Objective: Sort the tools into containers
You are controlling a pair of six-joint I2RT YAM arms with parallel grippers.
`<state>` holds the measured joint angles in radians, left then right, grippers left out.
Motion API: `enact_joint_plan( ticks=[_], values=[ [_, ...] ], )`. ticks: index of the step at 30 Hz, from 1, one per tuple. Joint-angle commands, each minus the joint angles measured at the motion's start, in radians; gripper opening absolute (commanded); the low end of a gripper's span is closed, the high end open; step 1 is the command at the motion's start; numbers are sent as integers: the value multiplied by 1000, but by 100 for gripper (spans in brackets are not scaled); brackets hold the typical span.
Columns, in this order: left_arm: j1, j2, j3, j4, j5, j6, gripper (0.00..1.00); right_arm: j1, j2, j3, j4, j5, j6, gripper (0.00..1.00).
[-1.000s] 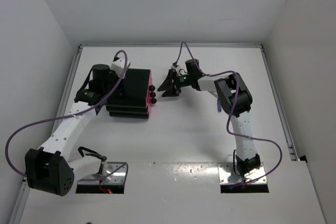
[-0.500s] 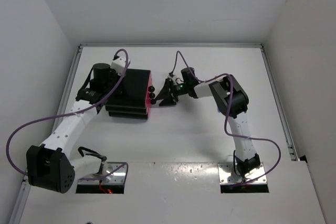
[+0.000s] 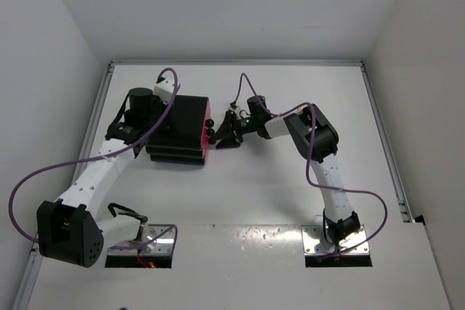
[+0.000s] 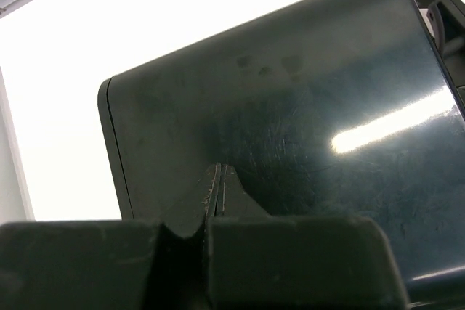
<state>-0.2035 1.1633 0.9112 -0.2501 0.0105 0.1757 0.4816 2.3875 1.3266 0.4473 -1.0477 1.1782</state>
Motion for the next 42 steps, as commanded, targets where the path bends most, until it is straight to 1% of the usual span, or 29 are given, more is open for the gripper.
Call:
enact_joint_plan(
  ticks=[1,6,7,9,10,13,14,17,20,21,25,29,31,38,42],
  values=[
    [-8,22,-35,-89,-7,-12,0,9,42,37,73,-5,41,56],
    [-8,22,-54,-80,-7,-12,0,18,62,62,109,-5,77,50],
    [-8,22,-54,-80,-7,-12,0,18,62,62,110,-5,77,45],
    [-8,22,-63,-69,-7,-12,0,18,62,62,119,-5,77,40],
    [-8,22,-63,-69,-7,-12,0,18,62,62,119,-5,77,33],
    [-8,22,-74,-60,-18,-12,0,18,62,53,119,-5,67,21],
    [-8,22,-74,-60,-18,-12,0,18,53,52,119,-5,67,13],
    [-8,22,-83,-51,-18,-12,0,-14,13,28,82,-15,28,5],
    [-8,22,-92,-41,-18,-21,0,-57,-33,-10,42,-15,-11,1],
    [-8,22,-92,-41,-18,-21,0,-79,-43,-24,-8,-15,-52,1],
    [-8,22,-92,-41,-18,-30,0,-121,-83,-46,-100,-24,-152,0],
    [-8,22,-101,-41,-27,-30,0,-178,-108,-64,-245,-25,-265,0],
    [-8,22,-101,-32,-27,-30,0,-195,-129,-73,-278,-25,-311,0],
    [-8,22,-101,-32,-27,-30,0,-258,-152,-135,-352,-35,-393,0],
    [-8,22,-101,-32,-27,-39,0,-290,-177,-170,-378,-44,-416,0]
  ],
)
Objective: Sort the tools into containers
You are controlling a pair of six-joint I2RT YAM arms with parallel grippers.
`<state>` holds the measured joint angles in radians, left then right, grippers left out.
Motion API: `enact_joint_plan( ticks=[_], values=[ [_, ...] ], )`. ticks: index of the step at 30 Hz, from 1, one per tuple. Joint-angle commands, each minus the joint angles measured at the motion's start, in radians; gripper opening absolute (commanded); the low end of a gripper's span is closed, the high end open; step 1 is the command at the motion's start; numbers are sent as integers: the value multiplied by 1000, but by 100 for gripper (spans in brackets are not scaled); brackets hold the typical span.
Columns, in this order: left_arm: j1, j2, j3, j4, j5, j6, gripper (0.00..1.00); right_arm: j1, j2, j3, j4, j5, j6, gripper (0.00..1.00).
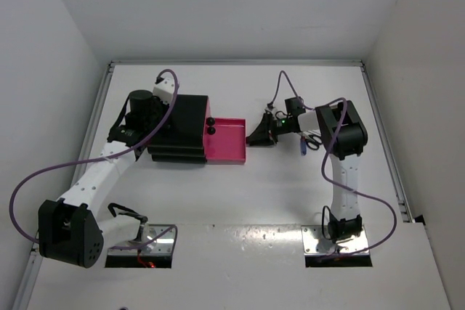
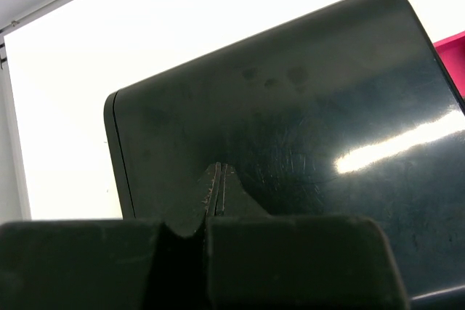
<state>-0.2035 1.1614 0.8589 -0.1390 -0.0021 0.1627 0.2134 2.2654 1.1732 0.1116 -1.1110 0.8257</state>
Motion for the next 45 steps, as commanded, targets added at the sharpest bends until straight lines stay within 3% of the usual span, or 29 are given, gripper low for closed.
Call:
enact_joint_plan(
  ticks=[1,4,7,8,11,18,21,22,23,24,27,29,34,45],
  values=[
    [-8,24,-49,-134,-15,-26,0,-22,-55,-30,-43,19,-77,0],
    [-8,24,-49,-134,-15,-26,0,-22,-64,-55,-53,19,-88,4],
    [-8,34,-49,-134,-15,-26,0,-22,-64,-55,-93,10,-125,33],
    [-8,34,-49,-134,-15,-26,3,-22,-64,-55,-102,10,-125,49],
    [-8,34,-49,-134,-15,-26,8,-22,-89,-46,-115,31,-149,60],
    [-8,34,-49,-134,-15,-35,10,-107,-242,-20,-274,53,-259,61],
    [-8,34,-40,-125,-15,-35,12,-180,-332,58,-438,100,-397,61],
    [-8,23,-40,-125,-15,-35,15,-213,-348,92,-505,147,-525,59],
    [-8,23,-40,-125,-15,-35,18,-227,-360,127,-641,184,-595,59],
    [-8,11,-40,-125,-15,-35,31,-238,-388,185,-694,230,-659,57],
    [-8,-14,-40,-125,-28,-35,52,-278,-437,215,-808,428,-824,48],
    [-8,-23,-40,-125,-41,-35,54,-287,-484,204,-849,540,-895,42],
    [-8,-23,-40,-116,-50,-26,59,-278,-576,66,-840,729,-918,32],
    [-8,-34,-49,-106,-59,-35,60,-269,-618,-95,-751,823,-843,30]
  ],
)
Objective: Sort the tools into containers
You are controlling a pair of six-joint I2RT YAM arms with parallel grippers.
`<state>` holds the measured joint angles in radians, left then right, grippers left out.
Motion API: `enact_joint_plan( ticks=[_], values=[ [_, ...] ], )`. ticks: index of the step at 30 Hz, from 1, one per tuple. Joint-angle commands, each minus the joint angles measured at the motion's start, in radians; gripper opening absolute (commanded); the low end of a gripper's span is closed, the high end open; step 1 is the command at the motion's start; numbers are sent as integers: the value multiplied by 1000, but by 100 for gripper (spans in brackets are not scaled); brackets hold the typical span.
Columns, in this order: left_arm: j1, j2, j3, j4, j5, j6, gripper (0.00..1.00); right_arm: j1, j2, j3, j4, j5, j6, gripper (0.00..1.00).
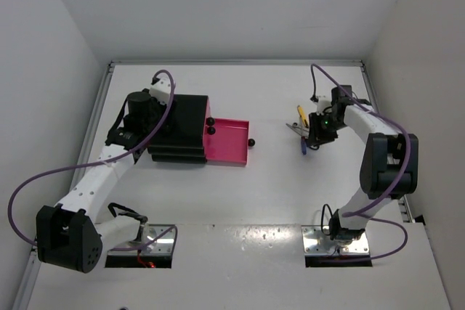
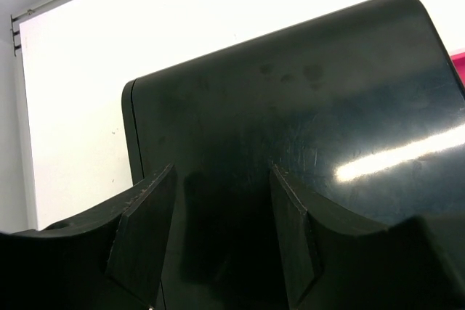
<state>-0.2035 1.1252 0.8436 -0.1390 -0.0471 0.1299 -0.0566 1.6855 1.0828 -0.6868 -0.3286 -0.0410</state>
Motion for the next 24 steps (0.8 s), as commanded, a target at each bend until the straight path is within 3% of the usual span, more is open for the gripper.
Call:
enact_joint_plan(
  ticks=[1,16,24],
  values=[
    [-8,2,-34,-106,-14,-12,60,1,-29,-4,56,40,24,30],
    [-8,-7,-52,-97,-42,-12,60,64,71,-14,105,72,93,30],
    [-8,-7,-61,-88,-42,-12,60,64,101,-14,125,91,112,35]
  ],
)
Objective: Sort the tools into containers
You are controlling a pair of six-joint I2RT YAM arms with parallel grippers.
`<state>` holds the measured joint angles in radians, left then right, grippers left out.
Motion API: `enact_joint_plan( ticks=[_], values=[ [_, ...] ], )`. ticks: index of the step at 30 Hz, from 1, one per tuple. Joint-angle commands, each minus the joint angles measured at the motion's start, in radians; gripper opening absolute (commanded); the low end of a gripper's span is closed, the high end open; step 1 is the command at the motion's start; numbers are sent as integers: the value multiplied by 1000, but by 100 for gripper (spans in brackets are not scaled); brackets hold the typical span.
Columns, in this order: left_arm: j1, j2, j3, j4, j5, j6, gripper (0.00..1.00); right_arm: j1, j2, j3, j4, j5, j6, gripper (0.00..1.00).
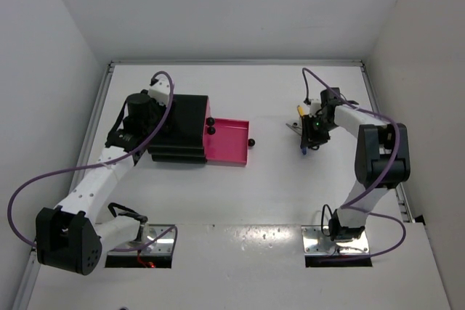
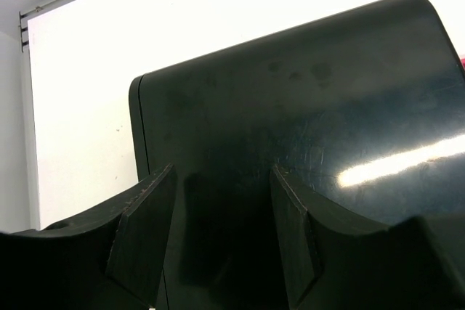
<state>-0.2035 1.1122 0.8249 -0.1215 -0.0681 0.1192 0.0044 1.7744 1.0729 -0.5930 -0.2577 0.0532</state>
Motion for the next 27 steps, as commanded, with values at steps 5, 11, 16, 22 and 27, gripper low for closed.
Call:
enact_joint_plan(
  ticks=[5,11,16,22,27],
  values=[
    [-8,15,-52,-96,-21,-1,60,12,46,5,32,11,17,35],
    [1,15,-52,-96,-30,-1,60,12,76,15,42,11,28,35],
    [1,15,-52,-96,-30,-1,60,22,106,15,62,31,37,27],
    [1,15,-61,-87,-39,-1,60,22,79,5,52,40,23,0],
    [1,15,-61,-87,-39,-1,60,22,-100,-39,-31,-50,-91,0]
  ],
)
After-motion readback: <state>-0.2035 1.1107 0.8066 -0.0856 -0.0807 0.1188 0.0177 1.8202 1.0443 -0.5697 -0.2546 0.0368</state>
